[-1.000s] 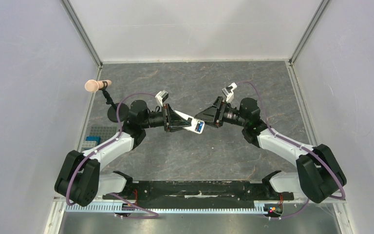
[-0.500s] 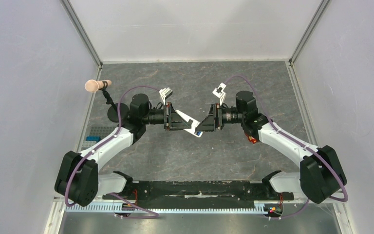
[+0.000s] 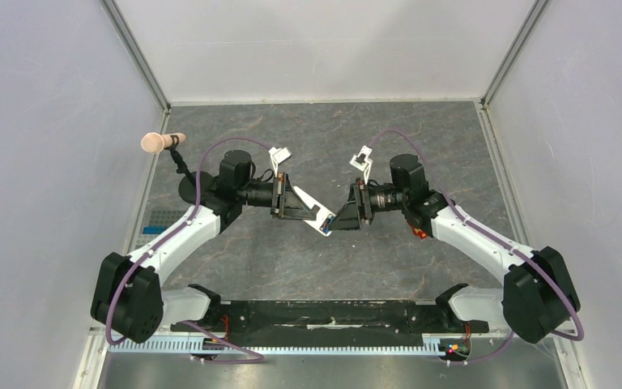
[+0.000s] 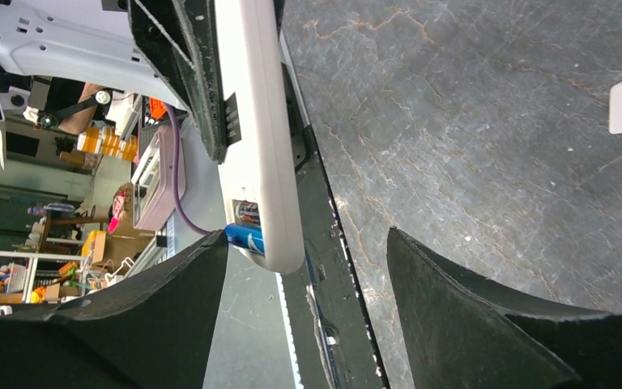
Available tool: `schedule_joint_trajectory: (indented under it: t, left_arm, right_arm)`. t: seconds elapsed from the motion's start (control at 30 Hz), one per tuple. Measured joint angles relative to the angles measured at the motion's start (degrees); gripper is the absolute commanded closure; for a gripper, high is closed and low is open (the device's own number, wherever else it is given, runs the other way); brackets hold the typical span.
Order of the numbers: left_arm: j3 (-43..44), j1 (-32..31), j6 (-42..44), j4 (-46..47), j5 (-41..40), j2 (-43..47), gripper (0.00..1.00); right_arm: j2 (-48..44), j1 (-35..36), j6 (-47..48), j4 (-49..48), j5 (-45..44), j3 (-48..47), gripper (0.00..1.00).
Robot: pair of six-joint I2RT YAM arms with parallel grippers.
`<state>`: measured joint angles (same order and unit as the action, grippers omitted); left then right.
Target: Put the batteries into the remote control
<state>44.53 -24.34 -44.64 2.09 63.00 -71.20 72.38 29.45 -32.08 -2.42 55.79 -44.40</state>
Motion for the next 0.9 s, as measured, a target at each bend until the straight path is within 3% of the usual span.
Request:
schedule_joint_trajectory:
  t: [0.67,0.83,0.9]
  left_arm:
    - [0.0,0.1,2.8,-2.4,0.6,-0.1,0.98]
    - [0.0,0.2,4.7,-2.1,1.6,0.0,0.98]
    - [0.0,0.2,5.1,-2.1,1.6,0.0,0.98]
  right_arm:
    - [1.8,2.7,-3.4,-1.8,2.6,0.0,0.78]
    - [2.1,2.6,-5.4,-1.8,2.7,0.0,0.75]
    - [2.1,2.6,-6.0,-1.8,2.6,0.0,0.60]
